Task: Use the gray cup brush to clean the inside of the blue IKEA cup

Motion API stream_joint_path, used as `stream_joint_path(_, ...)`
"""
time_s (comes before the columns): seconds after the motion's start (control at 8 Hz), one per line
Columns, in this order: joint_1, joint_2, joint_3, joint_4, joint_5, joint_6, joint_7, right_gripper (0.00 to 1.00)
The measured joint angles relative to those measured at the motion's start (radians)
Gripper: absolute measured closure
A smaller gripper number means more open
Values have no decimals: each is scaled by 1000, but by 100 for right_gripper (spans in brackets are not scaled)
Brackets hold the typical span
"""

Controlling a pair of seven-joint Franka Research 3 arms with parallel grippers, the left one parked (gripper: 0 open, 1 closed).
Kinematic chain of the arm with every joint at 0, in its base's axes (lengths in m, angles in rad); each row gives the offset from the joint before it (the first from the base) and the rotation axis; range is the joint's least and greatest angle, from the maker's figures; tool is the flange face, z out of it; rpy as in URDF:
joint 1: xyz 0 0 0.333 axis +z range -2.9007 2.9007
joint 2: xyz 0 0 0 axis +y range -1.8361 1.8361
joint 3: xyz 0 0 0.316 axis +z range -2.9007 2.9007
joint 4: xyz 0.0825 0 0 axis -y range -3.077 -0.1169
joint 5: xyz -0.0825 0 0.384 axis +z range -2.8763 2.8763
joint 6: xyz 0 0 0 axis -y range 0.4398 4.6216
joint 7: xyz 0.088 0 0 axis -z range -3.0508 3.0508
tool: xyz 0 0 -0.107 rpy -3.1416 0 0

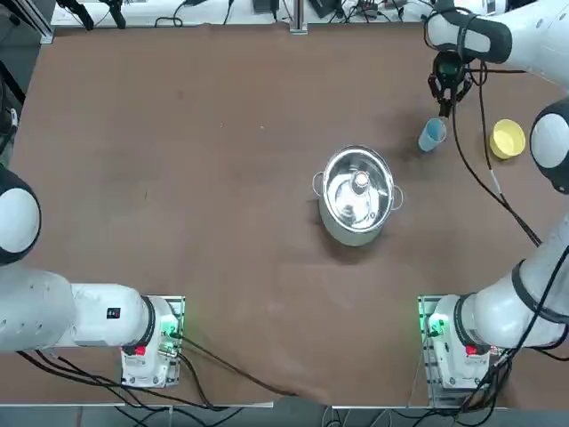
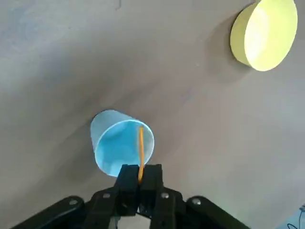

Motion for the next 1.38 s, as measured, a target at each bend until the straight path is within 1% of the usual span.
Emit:
stream_joint_path(0.5,2,1,4,1,2,66,23,96)
stream_joint_path(0.75,5,3,10,1,34,102,64,96)
stream_joint_path(1.12,20,8,16,1,77,115,100,96)
stream_joint_path(1.38,29,12,16,1,79,90,107,96)
